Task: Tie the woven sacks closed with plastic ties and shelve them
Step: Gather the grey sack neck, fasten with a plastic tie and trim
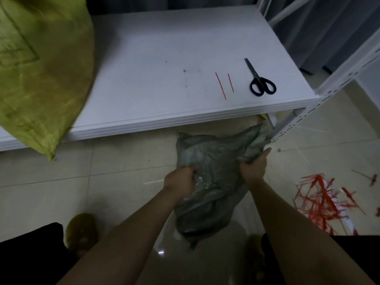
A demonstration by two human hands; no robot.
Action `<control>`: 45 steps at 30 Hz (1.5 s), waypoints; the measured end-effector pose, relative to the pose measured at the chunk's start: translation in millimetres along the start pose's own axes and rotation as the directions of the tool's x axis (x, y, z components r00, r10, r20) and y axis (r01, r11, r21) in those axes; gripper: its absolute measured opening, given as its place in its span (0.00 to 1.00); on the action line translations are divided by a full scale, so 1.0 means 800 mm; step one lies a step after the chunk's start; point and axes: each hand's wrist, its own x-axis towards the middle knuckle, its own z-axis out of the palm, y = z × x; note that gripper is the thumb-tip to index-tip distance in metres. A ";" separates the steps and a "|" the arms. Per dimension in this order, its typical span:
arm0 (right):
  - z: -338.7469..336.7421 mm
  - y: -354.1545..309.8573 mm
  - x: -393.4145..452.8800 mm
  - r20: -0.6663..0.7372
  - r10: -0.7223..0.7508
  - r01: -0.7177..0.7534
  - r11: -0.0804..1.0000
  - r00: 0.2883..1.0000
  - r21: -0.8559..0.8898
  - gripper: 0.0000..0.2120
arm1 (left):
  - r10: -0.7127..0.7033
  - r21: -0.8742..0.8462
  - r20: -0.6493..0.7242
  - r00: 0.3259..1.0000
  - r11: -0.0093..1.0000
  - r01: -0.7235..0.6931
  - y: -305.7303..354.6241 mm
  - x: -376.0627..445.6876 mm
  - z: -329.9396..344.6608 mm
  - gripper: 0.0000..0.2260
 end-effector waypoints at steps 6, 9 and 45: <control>0.021 -0.016 -0.015 0.288 -0.183 0.239 0.955 0.940 -0.174 0.18 | -0.026 -0.054 -0.036 0.999 0.998 0.024 -0.001 0.009 0.001 0.14; 0.040 -0.032 -0.062 0.445 -0.352 0.428 0.900 0.824 -0.080 0.12 | -0.011 -0.221 -0.078 0.997 0.975 -0.006 -0.006 0.002 -0.004 0.15; 0.000 -0.039 -0.199 0.811 -0.243 0.503 0.861 0.533 -0.073 0.02 | -0.580 -0.867 -0.233 0.781 0.487 0.103 -0.085 -0.142 -0.068 0.07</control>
